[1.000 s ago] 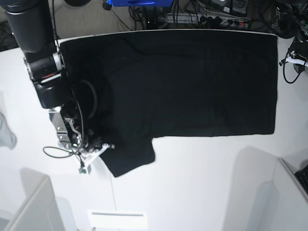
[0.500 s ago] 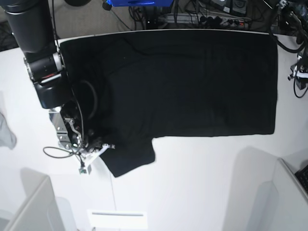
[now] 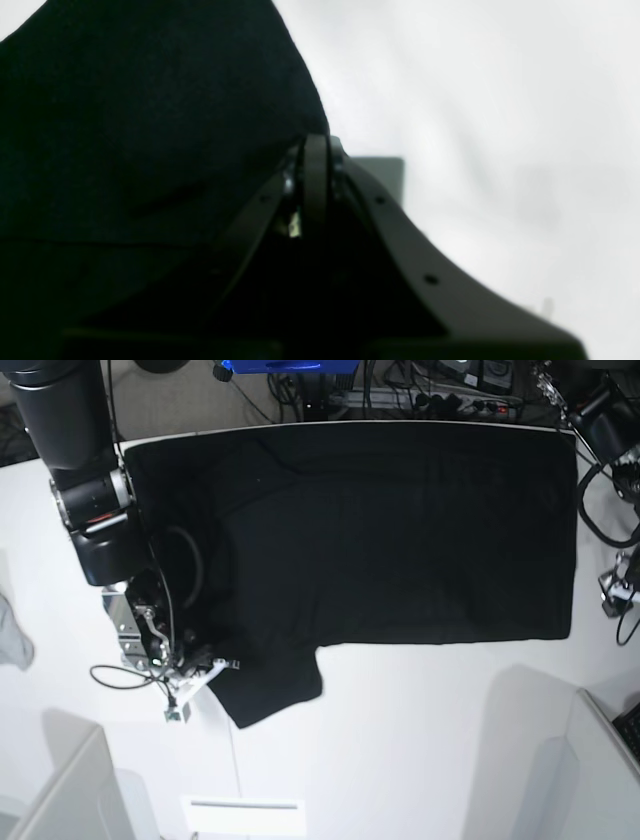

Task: Fold the T-shirt properly
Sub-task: 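Move left gripper to the opposite hem corner and grasp both corners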

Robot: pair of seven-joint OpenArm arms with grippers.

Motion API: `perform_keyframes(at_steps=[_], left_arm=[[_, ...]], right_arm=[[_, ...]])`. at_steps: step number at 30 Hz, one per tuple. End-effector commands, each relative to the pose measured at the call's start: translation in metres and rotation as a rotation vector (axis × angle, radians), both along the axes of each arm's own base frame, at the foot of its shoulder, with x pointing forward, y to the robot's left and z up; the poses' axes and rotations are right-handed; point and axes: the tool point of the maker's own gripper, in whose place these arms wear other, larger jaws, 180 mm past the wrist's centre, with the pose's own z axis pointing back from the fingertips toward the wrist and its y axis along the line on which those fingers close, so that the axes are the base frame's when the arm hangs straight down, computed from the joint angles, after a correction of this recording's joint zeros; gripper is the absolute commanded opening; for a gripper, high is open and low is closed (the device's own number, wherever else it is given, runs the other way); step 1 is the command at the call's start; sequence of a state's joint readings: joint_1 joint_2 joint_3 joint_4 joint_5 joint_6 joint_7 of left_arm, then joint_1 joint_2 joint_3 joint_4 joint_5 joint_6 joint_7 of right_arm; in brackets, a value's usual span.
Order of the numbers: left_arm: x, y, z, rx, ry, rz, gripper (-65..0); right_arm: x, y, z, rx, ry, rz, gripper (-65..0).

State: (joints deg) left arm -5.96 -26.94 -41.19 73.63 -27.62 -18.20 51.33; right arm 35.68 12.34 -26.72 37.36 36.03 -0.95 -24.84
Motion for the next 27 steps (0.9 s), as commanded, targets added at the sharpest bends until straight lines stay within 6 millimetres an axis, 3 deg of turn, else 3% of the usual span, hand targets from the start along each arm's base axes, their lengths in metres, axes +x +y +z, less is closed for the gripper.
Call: perform_keyframes(at_steps=[1,5,15,27], left_arm=[[0.017,0.004,0.017,0.055,-0.035,-0.033,-22.2],[0.049,-0.011,-0.004,0.155,0.045,-0.132,-22.2],[0.087,-0.022,-0.036,0.171,0.098,-0.186,-21.7],[0.09,-0.029,-0.056,0.134,0.114,-0.186,-21.7]], right_arm=[[0.016,-0.002,0.019,0.005,-0.044,-0.001,-65.0],[0.016,-0.004,0.02,0.003,-0.044,-0.003,-65.0],[0.016,-0.008,0.019,-0.002,-0.042,-0.007,-65.0],[0.015,-0.008,0.019,-0.002,-0.041,-0.007,-65.0]])
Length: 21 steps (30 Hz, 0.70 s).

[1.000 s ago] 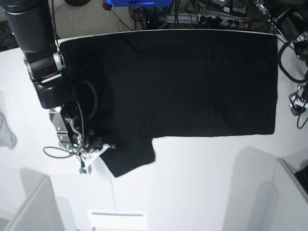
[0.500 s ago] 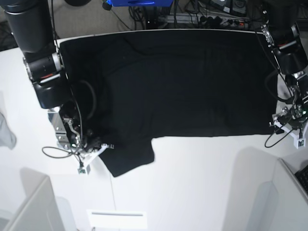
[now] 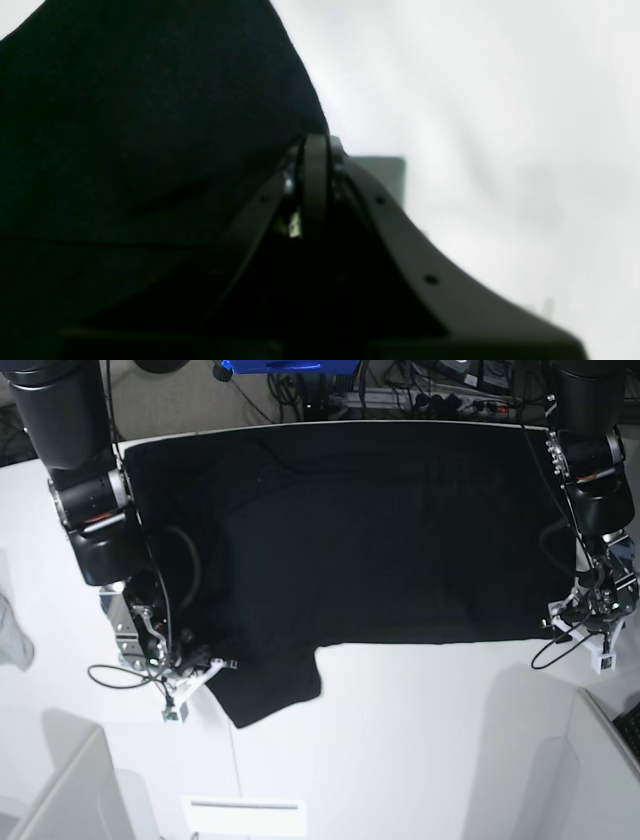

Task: Fold the T-shirt properly
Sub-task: 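Move left gripper to the opposite hem corner and grasp both corners, then lift the opposite edge with both grippers and fold it over the shirt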

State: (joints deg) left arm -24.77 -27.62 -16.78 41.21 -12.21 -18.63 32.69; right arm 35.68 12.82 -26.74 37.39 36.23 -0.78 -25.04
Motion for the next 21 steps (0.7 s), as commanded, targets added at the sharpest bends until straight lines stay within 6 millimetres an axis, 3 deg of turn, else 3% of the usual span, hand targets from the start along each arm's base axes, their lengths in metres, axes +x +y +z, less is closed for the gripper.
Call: perform_keyframes(at_steps=[1,8,16,18,21], left_arm=[[0.014,0.01,0.022,0.021,-0.061,0.002,-21.7],[0.014,-0.009,0.009,-0.012,-0.051,-0.011,-22.4],[0.005,-0.01,-0.002,-0.018,-0.023,-0.006,-23.2],[0.001,-0.01,-0.008,-0.026,-0.009,0.0,-29.9],[-0.003,-0.009,-0.013,-0.04,0.001,0.011,-48.4]], right_arm=[[0.016,-0.004,0.019,0.0,-0.044,-0.004,-65.0],[0.015,-0.004,0.018,0.0,-0.039,-0.004,-65.0],[0.013,-0.004,0.016,0.0,-0.035,-0.004,-65.0],[0.013,-0.004,0.016,0.001,-0.038,-0.005,-65.0],[0.012,-0.005,0.013,0.0,-0.033,-0.009,-65.0]])
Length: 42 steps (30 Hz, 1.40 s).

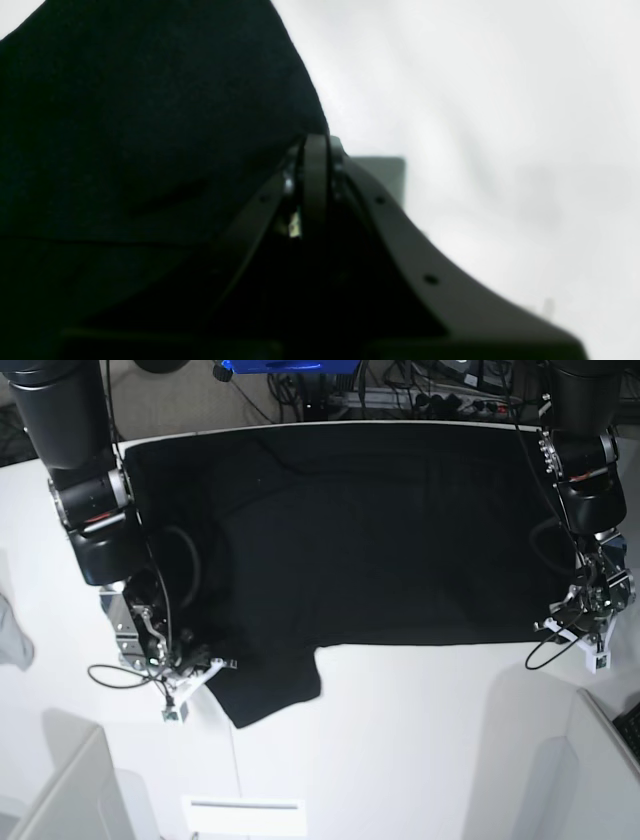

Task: Fold the T-shirt properly
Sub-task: 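Lift the opposite edge with both grippers and fold it over the shirt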

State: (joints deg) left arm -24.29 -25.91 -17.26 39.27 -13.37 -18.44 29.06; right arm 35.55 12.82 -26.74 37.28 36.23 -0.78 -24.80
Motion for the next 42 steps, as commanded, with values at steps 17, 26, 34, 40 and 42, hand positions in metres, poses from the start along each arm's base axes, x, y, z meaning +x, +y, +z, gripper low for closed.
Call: perform_keyframes(at_steps=[17,26,34,40,42], left_arm=[[0.009,0.003,0.032,0.06,-0.031,-0.042,-65.0],[-0.011,0.01,0.073,0.095,-0.078,-0.003,-65.0],[-0.036,0.001,0.094,0.161,-0.117,-0.026,-65.0],[-0.058,0.0,0.111,0.123,-0.124,-0.044,-65.0],[-0.063,-0.002,0.114,0.113,-0.127,-0.047,-65.0]], right_arm=[[0.018,-0.015,0.034,0.125,-0.115,-0.122,-65.0],[0.008,-0.003,0.068,0.202,-0.174,-0.099,-65.0],[-0.007,-0.019,0.09,0.231,-0.204,-0.122,-65.0],[-0.025,-0.024,0.099,0.248,-0.207,-0.129,-65.0],[-0.032,-0.026,0.098,0.25,-0.201,-0.133,-65.0]])
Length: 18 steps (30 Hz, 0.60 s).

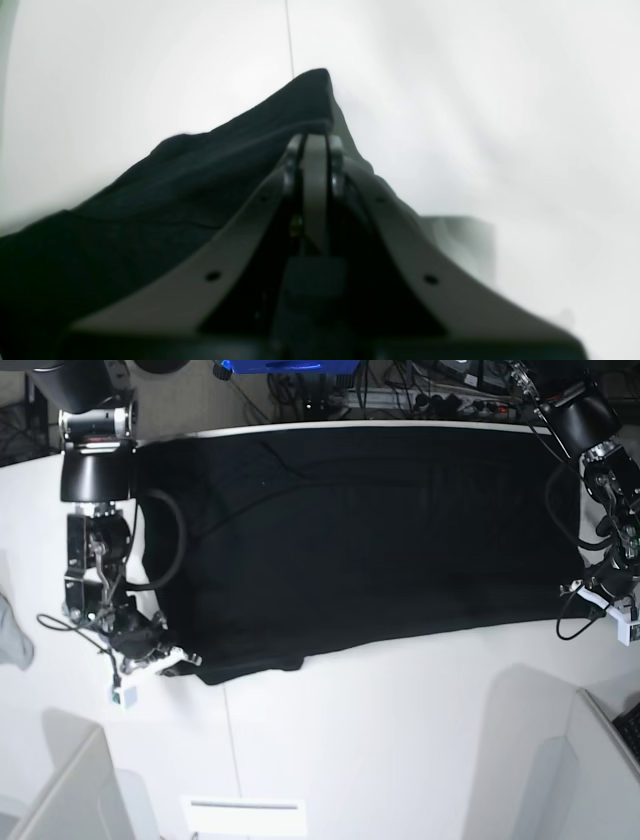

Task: Fold the T-shirt properly
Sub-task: 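Lift the opposite edge with both grippers and fold it over the shirt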

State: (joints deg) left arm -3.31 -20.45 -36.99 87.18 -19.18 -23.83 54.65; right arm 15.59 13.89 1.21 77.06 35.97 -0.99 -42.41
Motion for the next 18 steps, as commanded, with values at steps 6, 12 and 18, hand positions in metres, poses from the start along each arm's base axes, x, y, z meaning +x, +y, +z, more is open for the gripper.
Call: perform_keyframes(at_steps=[6,12,18], left_arm=[[-0.012,0.006,0.029,-0.026,-0.072,0.005,-65.0],[-0.021,-0.004,0.041,0.005,-0.09,-0.034,-65.0],[-0.034,-0.011,0.029,-0.031,-0.065,-0.05,-65.0]], right_arm=[[-0.008,-0.015,0.028,-0.001,-0.075,-0.03,-65.0],[-0.032,-0.026,0.03,0.008,-0.061,-0.058,-65.0],[-0.058,-0.038,0.036,-0.006,-0.061,-0.081,-65.0]])
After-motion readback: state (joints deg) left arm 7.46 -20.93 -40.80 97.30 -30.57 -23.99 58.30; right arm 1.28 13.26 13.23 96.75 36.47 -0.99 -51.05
